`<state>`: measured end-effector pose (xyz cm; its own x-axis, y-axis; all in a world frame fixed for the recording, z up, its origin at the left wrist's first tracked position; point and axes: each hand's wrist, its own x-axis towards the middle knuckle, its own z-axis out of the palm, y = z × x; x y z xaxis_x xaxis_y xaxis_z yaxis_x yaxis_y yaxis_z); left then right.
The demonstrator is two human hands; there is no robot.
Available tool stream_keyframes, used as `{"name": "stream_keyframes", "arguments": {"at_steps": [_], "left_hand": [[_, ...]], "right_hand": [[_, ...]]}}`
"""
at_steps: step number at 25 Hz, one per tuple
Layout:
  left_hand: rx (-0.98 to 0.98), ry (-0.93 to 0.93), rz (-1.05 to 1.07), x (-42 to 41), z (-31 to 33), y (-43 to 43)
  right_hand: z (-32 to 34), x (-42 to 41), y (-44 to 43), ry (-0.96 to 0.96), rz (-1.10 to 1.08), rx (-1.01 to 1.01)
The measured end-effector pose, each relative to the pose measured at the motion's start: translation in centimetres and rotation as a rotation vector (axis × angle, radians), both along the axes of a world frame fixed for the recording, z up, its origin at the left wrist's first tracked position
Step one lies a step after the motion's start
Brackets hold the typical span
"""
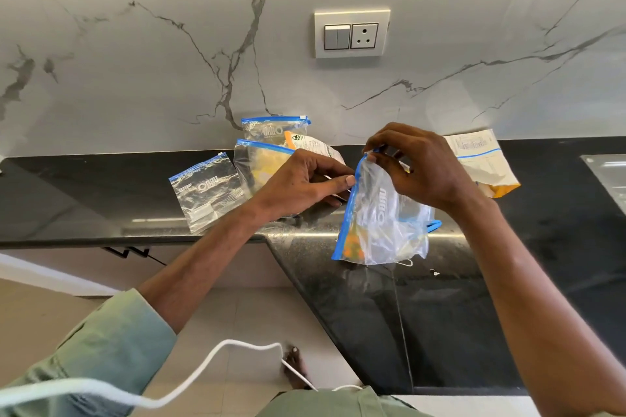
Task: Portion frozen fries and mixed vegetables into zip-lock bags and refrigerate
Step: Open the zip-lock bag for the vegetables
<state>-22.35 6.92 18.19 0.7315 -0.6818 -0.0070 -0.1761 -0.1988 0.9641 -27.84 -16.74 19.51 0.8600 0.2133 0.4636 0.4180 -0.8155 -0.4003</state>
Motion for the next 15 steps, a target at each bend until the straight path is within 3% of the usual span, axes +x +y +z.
{"name": "stream_keyframes", "arguments": {"at_steps": [6,10,15], "left_hand": [[-0.044,-0.104,0.228,-1.3,-0.4,-0.9],[-0.219,0.051,0.365,-1.3,-0.8,-0.9],[-0.263,0.108,0.494,-1.8,-1.3,-1.1]], "right_hand": [[-1.1,0.5,2.3,-0.045,-0.078,0.174],[-2.2,-1.3,5.1,-0.075,-0.35,0.492],[-3.4,-5.2,8.2,0.195,-0.292,0.622]]}}
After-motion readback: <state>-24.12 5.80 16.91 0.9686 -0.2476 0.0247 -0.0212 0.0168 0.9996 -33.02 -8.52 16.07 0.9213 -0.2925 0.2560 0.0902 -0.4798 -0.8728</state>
